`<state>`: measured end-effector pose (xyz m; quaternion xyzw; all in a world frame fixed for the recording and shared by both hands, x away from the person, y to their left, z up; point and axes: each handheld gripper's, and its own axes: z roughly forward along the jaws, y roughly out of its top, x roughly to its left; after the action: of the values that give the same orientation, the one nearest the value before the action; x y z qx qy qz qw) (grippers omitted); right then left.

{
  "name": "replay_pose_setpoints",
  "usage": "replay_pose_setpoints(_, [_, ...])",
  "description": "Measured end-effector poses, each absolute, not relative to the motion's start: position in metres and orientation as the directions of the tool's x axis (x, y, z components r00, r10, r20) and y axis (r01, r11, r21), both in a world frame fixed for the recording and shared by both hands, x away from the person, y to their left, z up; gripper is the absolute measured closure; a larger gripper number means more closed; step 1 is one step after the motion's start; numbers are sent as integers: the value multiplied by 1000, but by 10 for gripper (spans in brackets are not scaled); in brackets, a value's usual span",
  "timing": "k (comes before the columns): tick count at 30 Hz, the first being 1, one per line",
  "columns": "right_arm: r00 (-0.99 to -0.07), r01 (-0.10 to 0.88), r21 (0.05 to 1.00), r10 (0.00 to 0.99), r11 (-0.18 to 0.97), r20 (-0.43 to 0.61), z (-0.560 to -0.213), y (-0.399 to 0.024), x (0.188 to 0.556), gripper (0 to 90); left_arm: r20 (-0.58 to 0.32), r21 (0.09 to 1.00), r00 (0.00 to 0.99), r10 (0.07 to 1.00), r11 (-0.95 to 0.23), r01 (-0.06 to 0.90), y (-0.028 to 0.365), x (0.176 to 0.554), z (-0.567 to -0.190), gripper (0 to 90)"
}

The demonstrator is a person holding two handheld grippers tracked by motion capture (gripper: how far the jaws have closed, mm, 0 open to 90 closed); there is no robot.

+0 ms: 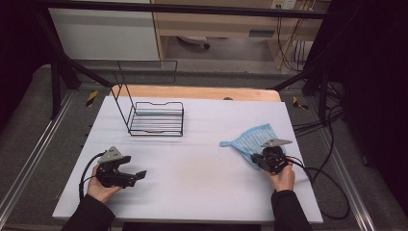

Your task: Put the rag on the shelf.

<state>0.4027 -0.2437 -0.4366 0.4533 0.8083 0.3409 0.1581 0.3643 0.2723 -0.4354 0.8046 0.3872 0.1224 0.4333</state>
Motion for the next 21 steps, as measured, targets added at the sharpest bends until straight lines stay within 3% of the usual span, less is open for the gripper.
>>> replay_pose_setpoints(11, [-621,612,684,776,396,108,-434,-212,386,854,-133,793,672,729,-328,513,273,364,-435,85])
replay_pose_setpoints(21, [-651,621,670,743,407,152,-438,-210,367,826,-139,794,670,729,-323,515,272,364,-435,86])
